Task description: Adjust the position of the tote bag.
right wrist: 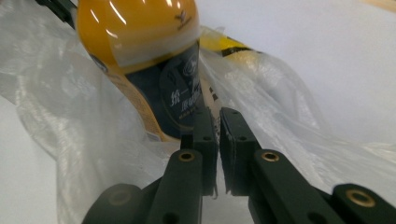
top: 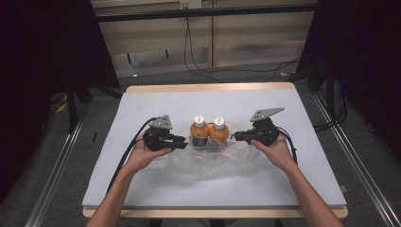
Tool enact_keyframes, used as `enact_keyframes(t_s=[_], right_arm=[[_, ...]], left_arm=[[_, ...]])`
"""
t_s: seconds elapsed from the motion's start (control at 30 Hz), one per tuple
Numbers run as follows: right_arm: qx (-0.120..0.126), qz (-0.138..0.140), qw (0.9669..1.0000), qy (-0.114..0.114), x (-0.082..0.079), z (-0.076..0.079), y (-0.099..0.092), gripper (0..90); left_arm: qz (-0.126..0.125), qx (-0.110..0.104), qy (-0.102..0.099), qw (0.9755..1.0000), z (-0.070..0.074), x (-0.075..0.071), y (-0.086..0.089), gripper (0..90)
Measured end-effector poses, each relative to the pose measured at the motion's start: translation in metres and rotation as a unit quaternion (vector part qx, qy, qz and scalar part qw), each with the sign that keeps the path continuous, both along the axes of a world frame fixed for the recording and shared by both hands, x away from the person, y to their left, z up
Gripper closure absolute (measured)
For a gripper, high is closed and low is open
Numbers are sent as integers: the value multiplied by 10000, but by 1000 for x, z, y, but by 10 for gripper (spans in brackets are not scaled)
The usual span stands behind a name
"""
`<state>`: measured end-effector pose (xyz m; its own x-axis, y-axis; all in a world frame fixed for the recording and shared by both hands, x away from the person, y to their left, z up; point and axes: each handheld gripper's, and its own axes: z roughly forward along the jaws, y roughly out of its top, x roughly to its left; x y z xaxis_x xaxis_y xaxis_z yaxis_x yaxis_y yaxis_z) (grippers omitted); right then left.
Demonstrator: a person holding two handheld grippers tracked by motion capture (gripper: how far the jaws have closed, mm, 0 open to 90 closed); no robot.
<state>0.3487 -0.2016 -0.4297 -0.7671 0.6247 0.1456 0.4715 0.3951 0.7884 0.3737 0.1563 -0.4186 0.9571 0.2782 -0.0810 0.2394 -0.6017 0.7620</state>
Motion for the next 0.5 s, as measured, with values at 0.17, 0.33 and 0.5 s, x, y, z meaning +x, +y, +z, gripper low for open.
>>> enact_keyframes(t_s=[0.17, 0.33, 0.5], right_arm=[[-64, 68, 9999, 42, 1, -5, 5, 891], [-125, 117, 9998, 97, 1, -9, 7, 900], [-224, 212, 9994, 178, 3, -16, 13, 900]], left_arm=[[-373, 76, -47, 9993, -3, -10, -18, 756], [-661, 249, -3, 9975, -13, -16, -37, 733], [-702, 476, -45, 9964, -22, -18, -50, 778]])
